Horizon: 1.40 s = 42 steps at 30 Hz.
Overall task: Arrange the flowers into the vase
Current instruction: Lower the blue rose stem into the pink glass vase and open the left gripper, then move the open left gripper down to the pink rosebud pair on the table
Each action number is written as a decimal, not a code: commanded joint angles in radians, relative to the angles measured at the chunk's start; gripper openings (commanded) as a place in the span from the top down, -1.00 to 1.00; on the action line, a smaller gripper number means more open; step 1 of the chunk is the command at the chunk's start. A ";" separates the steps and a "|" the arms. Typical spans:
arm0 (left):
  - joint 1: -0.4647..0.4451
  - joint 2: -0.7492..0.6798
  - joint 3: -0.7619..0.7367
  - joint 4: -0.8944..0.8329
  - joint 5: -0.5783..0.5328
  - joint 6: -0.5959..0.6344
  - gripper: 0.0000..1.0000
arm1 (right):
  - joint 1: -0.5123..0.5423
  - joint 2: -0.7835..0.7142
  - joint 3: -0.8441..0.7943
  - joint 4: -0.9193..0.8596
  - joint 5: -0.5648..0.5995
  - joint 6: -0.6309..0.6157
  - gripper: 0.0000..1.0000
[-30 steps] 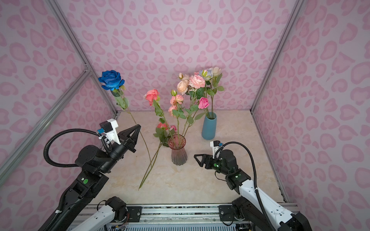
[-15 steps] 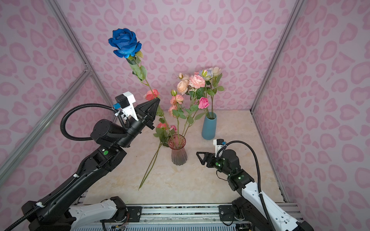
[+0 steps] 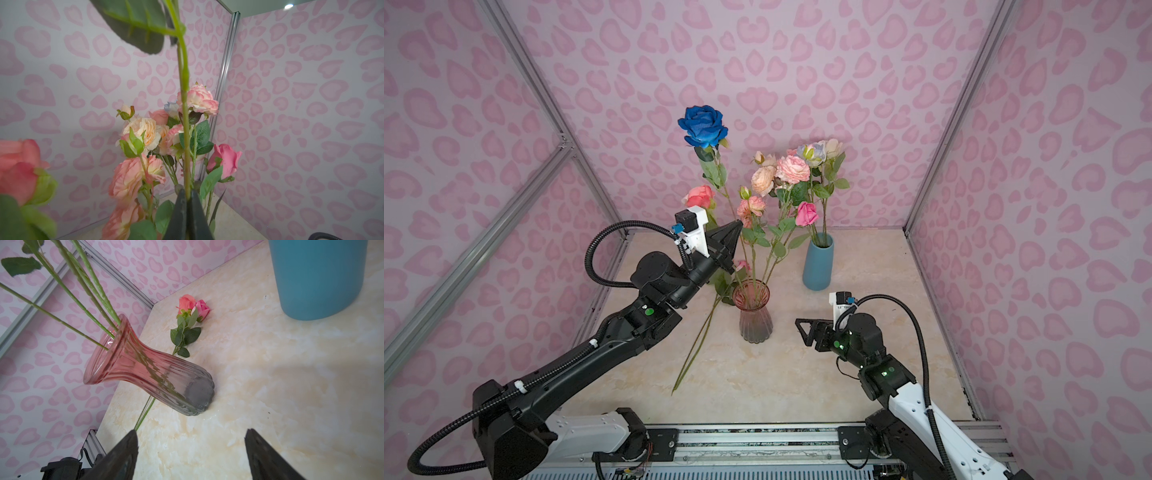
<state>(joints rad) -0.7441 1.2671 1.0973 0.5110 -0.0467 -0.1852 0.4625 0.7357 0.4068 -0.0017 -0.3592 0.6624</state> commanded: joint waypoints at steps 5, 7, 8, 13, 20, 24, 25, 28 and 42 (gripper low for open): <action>-0.008 0.012 -0.073 0.017 -0.021 -0.016 0.94 | -0.001 0.013 -0.014 0.017 0.012 -0.010 -0.63; -0.013 0.015 -0.088 0.000 -0.022 -0.012 0.89 | 0.000 0.012 -0.014 0.019 0.016 -0.008 -0.63; -0.016 0.015 -0.091 -0.012 -0.022 -0.007 0.86 | 0.000 0.013 -0.014 0.019 0.016 -0.009 -0.63; -0.038 -0.004 -0.126 -0.055 -0.049 0.018 0.64 | 0.000 0.016 -0.011 0.020 0.019 0.000 -0.64; -0.048 -0.080 -0.185 -0.122 -0.080 -0.019 0.35 | 0.000 0.041 -0.008 0.025 0.008 0.015 -0.64; -0.053 -0.169 -0.256 -0.157 -0.126 -0.036 0.29 | 0.000 0.045 -0.005 0.028 0.006 0.020 -0.64; -0.052 -0.196 -0.279 -0.165 -0.148 -0.038 0.29 | 0.001 0.044 -0.003 0.028 0.008 0.023 -0.64; -0.051 -0.270 -0.341 -0.198 -0.227 -0.049 0.12 | 0.002 0.047 0.007 0.028 0.006 0.025 -0.64; 0.026 -0.339 -0.546 -0.576 -0.531 -0.336 -0.15 | 0.050 0.105 0.058 0.049 0.008 0.030 -0.62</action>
<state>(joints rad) -0.7490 0.9005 0.5533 0.0406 -0.5392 -0.4156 0.5045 0.8310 0.4583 0.0135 -0.3561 0.6895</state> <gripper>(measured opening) 0.573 0.812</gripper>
